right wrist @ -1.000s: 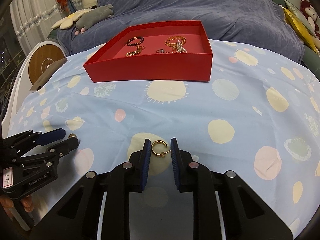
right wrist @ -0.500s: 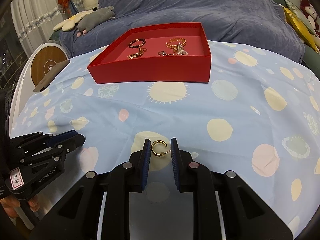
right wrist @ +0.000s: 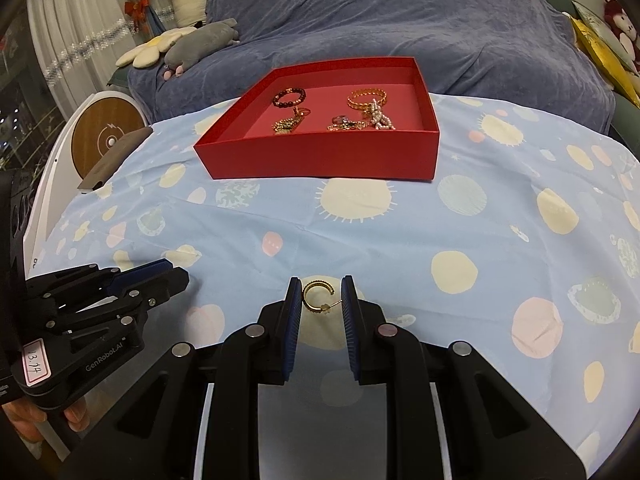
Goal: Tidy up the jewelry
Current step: 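Carry both gold hoop earrings over the red box, then open both tools to release the earrings into the box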
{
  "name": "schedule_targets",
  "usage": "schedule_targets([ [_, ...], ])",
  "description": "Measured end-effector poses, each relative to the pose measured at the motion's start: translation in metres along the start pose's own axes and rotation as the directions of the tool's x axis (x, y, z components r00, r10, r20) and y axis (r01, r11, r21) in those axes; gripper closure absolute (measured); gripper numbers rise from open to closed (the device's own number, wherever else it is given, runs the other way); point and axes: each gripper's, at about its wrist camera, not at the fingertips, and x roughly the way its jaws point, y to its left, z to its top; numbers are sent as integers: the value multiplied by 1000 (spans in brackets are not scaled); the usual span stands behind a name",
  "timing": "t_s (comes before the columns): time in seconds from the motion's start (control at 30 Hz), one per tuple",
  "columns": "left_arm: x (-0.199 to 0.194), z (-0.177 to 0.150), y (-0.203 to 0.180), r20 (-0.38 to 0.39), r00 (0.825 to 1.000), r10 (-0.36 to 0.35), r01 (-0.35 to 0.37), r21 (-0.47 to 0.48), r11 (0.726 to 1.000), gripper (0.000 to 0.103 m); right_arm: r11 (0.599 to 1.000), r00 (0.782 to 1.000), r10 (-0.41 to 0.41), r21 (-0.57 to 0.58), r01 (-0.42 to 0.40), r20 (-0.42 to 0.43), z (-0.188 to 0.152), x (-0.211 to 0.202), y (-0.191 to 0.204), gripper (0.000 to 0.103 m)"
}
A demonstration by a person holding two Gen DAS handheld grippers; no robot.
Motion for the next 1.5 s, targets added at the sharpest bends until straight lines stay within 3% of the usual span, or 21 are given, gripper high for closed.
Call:
schedule_targets([
  [0.4,-23,40,0,103,995,-6,12,-58,998,87,1000,997,7,5,-8,71,30,-17,7,83],
  [0.67,-31,94,14,178,984,6,7,-69,998,87,1000,993,0,-15,2,120,86,-17,-4,83],
  [0.87,-14,139,21,215,976,33,-21,-58,998,87,1000,989,-16,0,16,146,127,4,-15,83],
  [1.1,28,170,25,197,980,40,-27,-69,997,87,1000,993,-27,7,26,117,151,51,-21,83],
  [1.5,84,176,42,127,989,76,-63,-105,993,83,999,998,-26,47,24,54,172,121,-22,82],
])
